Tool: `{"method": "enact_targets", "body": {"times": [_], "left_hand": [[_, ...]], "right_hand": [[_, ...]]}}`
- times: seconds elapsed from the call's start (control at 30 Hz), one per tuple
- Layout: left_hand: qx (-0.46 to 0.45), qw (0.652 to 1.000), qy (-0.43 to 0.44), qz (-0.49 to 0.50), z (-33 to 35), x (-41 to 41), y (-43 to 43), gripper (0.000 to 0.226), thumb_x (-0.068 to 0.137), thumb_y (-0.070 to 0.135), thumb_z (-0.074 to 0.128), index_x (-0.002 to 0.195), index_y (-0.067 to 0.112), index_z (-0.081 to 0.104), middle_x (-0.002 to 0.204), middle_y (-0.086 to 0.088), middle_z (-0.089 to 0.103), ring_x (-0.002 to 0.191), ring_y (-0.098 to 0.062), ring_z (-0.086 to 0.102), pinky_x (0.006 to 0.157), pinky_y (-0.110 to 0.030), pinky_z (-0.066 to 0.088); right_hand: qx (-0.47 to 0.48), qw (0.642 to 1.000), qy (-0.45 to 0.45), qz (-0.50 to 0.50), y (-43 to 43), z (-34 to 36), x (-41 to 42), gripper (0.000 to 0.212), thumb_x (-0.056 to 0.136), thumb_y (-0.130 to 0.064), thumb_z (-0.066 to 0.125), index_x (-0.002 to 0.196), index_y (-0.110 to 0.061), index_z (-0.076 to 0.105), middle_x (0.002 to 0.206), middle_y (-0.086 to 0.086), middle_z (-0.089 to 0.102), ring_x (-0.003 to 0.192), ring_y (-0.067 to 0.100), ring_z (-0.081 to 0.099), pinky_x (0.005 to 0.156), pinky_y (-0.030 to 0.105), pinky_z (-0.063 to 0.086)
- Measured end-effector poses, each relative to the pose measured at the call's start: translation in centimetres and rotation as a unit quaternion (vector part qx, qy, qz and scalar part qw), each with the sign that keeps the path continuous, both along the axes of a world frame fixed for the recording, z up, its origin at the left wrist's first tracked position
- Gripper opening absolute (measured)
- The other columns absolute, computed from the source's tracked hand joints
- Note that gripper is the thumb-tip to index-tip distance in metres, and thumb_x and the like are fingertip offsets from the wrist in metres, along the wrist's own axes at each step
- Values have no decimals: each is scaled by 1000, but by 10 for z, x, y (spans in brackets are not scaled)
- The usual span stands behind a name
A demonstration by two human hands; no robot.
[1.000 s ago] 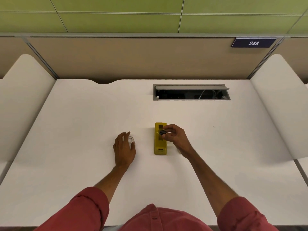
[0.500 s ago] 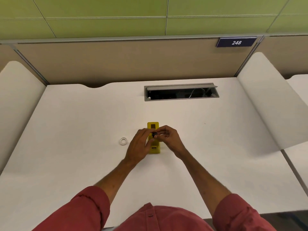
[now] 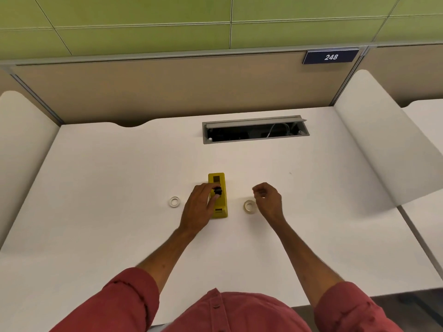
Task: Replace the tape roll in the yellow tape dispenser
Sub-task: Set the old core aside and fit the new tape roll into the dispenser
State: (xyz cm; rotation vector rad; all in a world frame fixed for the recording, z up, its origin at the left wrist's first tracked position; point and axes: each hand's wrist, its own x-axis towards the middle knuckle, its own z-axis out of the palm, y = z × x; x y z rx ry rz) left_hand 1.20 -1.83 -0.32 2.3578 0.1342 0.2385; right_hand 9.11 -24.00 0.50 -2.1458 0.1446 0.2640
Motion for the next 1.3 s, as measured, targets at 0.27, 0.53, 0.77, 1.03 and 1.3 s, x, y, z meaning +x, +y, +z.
{"method": "enact_targets", "body": {"times": [0.27,0.53,0.77,1.03,1.3], "left_hand": [[3,1000,8,0,-2,-1,-5,28,109,21,60,136,19,67,132,1,70,127,-22,61,104,-43,57],[9,1000,14,0,-3,-1,-2,29,110,23,60,137,20,67,134,2,70,129,-21,61,106,-42,56],[8,1000,19,1,-4,-3,-3,29,110,24,58,138,22,66,132,4,70,126,-19,61,103,-40,57],[11,1000,23,-5,-3,-4,-5,29,111,28,56,139,25,65,134,5,69,125,-17,61,104,-36,55],[0,1000,22,-6,-1,-6,-11,32,111,27,56,142,25,63,134,2,68,122,-18,62,101,-29,52]], "right_hand": [[-174,972,32,155,-11,-12,-20,63,93,-35,82,148,-21,56,141,5,59,135,25,58,109,45,51],[-265,943,11,204,-6,-15,-21,61,95,-37,79,149,-22,55,147,3,50,141,26,49,109,44,50],[-275,937,0,215,-6,-14,-20,54,99,-36,75,147,-22,55,146,3,50,140,27,50,109,43,50],[-157,975,11,155,-1,-9,-16,46,95,-27,82,133,-6,66,140,8,59,124,31,66,102,42,56],[127,981,27,144,10,11,-13,18,107,-28,70,125,-24,70,122,7,73,89,20,66,82,39,57]]}}
